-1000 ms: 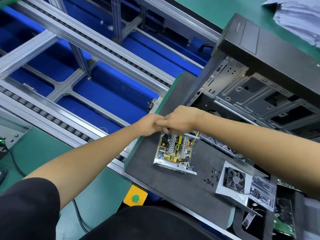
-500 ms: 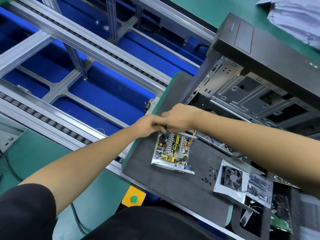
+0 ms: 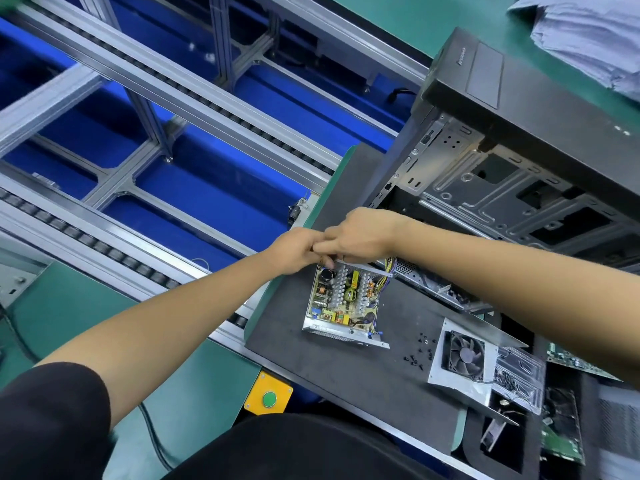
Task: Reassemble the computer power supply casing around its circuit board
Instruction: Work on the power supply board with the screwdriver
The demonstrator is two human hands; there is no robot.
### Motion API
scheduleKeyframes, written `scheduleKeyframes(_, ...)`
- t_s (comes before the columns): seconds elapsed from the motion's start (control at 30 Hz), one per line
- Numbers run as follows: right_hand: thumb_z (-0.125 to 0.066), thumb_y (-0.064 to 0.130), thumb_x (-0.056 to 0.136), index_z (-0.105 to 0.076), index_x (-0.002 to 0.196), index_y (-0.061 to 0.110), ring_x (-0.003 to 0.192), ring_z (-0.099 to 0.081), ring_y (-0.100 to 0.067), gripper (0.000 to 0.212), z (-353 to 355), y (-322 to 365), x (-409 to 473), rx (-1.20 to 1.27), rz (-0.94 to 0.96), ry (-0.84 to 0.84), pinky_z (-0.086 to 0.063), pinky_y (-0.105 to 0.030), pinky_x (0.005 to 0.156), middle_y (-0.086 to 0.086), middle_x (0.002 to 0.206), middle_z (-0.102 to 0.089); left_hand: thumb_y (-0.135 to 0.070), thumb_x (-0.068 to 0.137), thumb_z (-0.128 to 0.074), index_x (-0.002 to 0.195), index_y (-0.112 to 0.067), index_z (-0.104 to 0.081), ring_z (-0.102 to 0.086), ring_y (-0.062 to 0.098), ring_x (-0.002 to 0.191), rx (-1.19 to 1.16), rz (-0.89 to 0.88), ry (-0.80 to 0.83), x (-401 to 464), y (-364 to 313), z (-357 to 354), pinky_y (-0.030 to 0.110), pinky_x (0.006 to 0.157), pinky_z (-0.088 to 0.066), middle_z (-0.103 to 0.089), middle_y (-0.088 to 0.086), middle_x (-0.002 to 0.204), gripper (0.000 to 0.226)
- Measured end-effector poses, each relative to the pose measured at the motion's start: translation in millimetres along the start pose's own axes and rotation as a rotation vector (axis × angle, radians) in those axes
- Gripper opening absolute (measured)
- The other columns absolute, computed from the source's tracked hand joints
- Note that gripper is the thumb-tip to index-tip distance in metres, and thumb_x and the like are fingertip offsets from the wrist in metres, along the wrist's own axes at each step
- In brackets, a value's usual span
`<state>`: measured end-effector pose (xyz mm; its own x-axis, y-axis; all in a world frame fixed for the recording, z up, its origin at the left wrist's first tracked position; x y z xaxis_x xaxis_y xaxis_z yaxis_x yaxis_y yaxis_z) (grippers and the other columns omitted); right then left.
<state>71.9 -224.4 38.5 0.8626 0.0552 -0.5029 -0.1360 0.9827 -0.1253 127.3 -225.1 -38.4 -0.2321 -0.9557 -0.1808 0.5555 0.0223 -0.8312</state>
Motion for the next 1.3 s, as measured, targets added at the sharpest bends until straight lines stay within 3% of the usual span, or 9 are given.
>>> scheduleKeyframes(0.1, -0.043, 0.033, 0.101, -0.046, 0.117, 0.027, 0.067, -0.057, -0.031, 0.017, 0.8, -3.0, 0.7, 0.053, -0.045, 0.008, -0.041, -0.035, 0.056, -0.003, 0.098, -0.063, -0.03, 0.082, -0.078, 0.085, -0.049, -0.068, -0.067, 0.005, 0.083, -0.005, 0.004, -0.004, -0.4, 1.4, 0.7, 0.037, 0.081, -0.055, -0.073, -0.023, 0.082, 0.021)
scheduleKeyframes(0.2, -0.052, 0.034, 0.094, -0.044, 0.105, 0.025, 0.073, -0.058, -0.033, 0.016, -12.3, -26.1, -2.8, 0.391, -0.556, -0.011, -0.026, -0.032, 0.049, 0.001, 0.069, -0.045, -0.04, 0.074, -0.087, 0.089, -0.049, -0.062, -0.063, -0.007, 0.077, -0.035, -0.027, -0.063, -2.6, 1.1, 2.5, 0.019, 0.067, -0.047, -0.069, -0.031, 0.081, 0.03)
scheduleKeyframes(0.3, -0.059, 0.033, 0.087, -0.039, 0.094, 0.018, 0.073, -0.055, -0.031, 0.026, -23.1, -30.0, -6.3, 0.537, -0.779, 0.015, -0.026, -0.031, 0.049, 0.002, 0.07, -0.043, -0.033, 0.076, -0.086, 0.079, -0.039, -0.065, -0.054, 0.001, 0.062, -0.031, -0.027, -0.101, -0.5, 1.1, 2.3, 0.028, 0.06, -0.039, -0.069, -0.018, 0.071, 0.022)
scheduleKeyframes(0.53, -0.039, 0.031, 0.103, -0.042, 0.116, 0.024, 0.063, -0.054, -0.031, 0.015, 4.5, 5.6, 5.1, -0.044, 0.056, 0.045, -0.05, -0.039, 0.063, -0.004, 0.103, -0.062, -0.022, 0.082, -0.081, 0.088, -0.033, -0.076, -0.07, 0.016, 0.089, 0.017, 0.013, 0.007, -0.5, 3.0, 0.3, 0.04, 0.083, -0.055, -0.077, -0.008, 0.084, 0.013)
scheduleKeyframes(0.73, -0.053, 0.031, 0.095, -0.046, 0.112, 0.01, 0.073, -0.054, -0.033, 0.029, -16.1, -26.3, -6.4, 0.478, -0.764, 0.02, -0.026, -0.033, 0.051, -0.009, 0.087, -0.055, -0.037, 0.08, -0.084, 0.089, -0.052, -0.06, -0.061, -0.009, 0.075, -0.038, -0.045, -0.044, -5.1, -3.0, 4.1, 0.027, 0.067, -0.047, -0.07, -0.028, 0.081, 0.03)
scheduleKeyframes(0.9, -0.052, 0.039, 0.095, -0.035, 0.113, 0.018, 0.061, -0.054, -0.031, 0.033, 6.3, -11.9, 4.7, 0.241, -0.325, -0.042, -0.036, -0.031, 0.047, 0.001, 0.076, -0.053, -0.015, 0.091, -0.074, 0.091, -0.027, -0.072, -0.07, 0.014, 0.088, -0.029, -0.036, -0.012, -0.4, 0.2, 3.8, 0.035, 0.078, -0.054, -0.073, -0.013, 0.084, 0.013)
scheduleKeyframes(1.0, -0.039, 0.024, 0.102, -0.033, 0.11, 0.024, 0.055, -0.047, -0.03, 0.01, 6.0, 4.3, 5.9, -0.073, 0.073, 0.028, -0.049, -0.039, 0.056, -0.005, 0.096, -0.061, -0.016, 0.091, -0.072, 0.084, -0.048, -0.068, -0.07, 0.007, 0.091, -0.003, -0.021, 0.033, -0.7, 1.3, 4.2, 0.035, 0.085, -0.055, -0.076, -0.016, 0.084, 0.033)
scheduleKeyframes(1.2, -0.052, 0.033, 0.098, -0.045, 0.121, 0.01, 0.083, -0.064, -0.037, 0.033, -11.3, -22.4, 1.5, 0.381, -0.586, 0.008, -0.035, -0.036, 0.061, -0.011, 0.088, -0.06, -0.03, 0.08, -0.086, 0.091, -0.028, -0.07, -0.064, -0.005, 0.076, -0.086, -0.016, -0.011, -0.5, 4.5, 2.1, 0.025, 0.071, -0.048, -0.072, -0.021, 0.08, 0.02)
scheduleKeyframes(1.3, -0.055, 0.038, 0.095, -0.042, 0.119, 0.012, 0.074, -0.061, -0.032, 0.037, -4.1, -20.3, 3.5, 0.376, -0.545, 0.0, -0.033, -0.033, 0.054, -0.002, 0.079, -0.054, -0.021, 0.086, -0.081, 0.078, -0.036, -0.064, -0.057, -0.01, 0.066, -0.093, -0.038, 0.002, -1.7, 0.4, 0.2, 0.017, 0.064, -0.04, -0.066, -0.029, 0.069, 0.024)
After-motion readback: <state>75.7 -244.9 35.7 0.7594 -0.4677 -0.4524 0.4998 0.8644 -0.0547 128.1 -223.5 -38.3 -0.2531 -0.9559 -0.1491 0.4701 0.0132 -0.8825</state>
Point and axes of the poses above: each hand's wrist, its own x-axis towards the middle knuckle, its own z-axis out of the back of the hand, y = z × x, the point moved 9 cm from there along x, towards the middle knuckle
